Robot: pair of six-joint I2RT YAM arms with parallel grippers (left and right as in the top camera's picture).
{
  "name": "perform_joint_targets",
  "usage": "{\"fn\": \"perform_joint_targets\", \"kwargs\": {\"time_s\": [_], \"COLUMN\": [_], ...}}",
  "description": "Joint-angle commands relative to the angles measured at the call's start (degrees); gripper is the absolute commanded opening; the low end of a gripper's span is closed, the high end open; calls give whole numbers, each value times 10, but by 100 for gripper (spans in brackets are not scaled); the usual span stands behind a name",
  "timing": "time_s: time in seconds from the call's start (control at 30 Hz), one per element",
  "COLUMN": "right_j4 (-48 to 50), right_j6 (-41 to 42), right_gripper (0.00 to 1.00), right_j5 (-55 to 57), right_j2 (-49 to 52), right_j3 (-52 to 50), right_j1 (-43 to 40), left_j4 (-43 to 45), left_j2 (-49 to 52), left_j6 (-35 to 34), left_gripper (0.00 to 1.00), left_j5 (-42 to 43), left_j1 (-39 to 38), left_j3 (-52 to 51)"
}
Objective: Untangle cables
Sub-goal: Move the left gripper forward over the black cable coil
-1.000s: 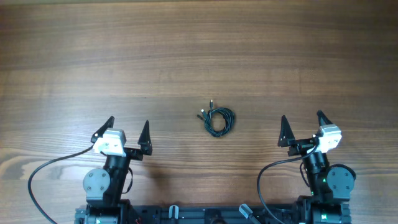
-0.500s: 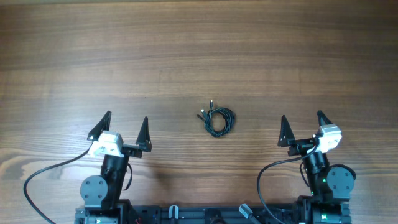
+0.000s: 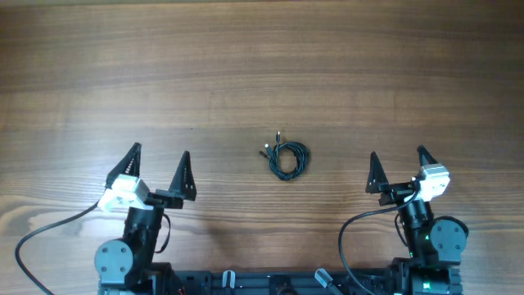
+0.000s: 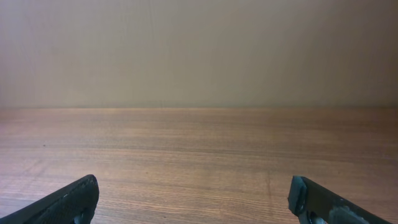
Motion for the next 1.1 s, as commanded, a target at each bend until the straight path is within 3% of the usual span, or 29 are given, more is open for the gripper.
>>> {"fn": "perform_joint_targets", "kwargs": {"time_s": [0.0,0.17,0.43,0.6,0.93,1.07], "right_j4": [1,1,1,1,1,1], "right_j6": [-6,-6,-6,-6,-6,-6], "right_gripper": [100,100,100,100,100,100], "right_j5": [5,5,5,5,5,5], "right_j2": [-10,-10,-10,-10,-9,-9], "right_j3": [-1,-1,-1,-1,-1,-1], "right_j1": [2,2,2,2,2,2], "left_j4": [-19,-82,-327,-423,-418,-416], "left_j2": [47,144,314,347,381,413], "left_j6": [-41,-42,-37,-38,-40,-78], "left_gripper": [100,100,100,100,100,99], "left_j5": [5,5,5,42,97,97], "left_j1": [-3,-3,-3,-3,-3,-3], "left_j3": [49,143,403,427,427,427]}}
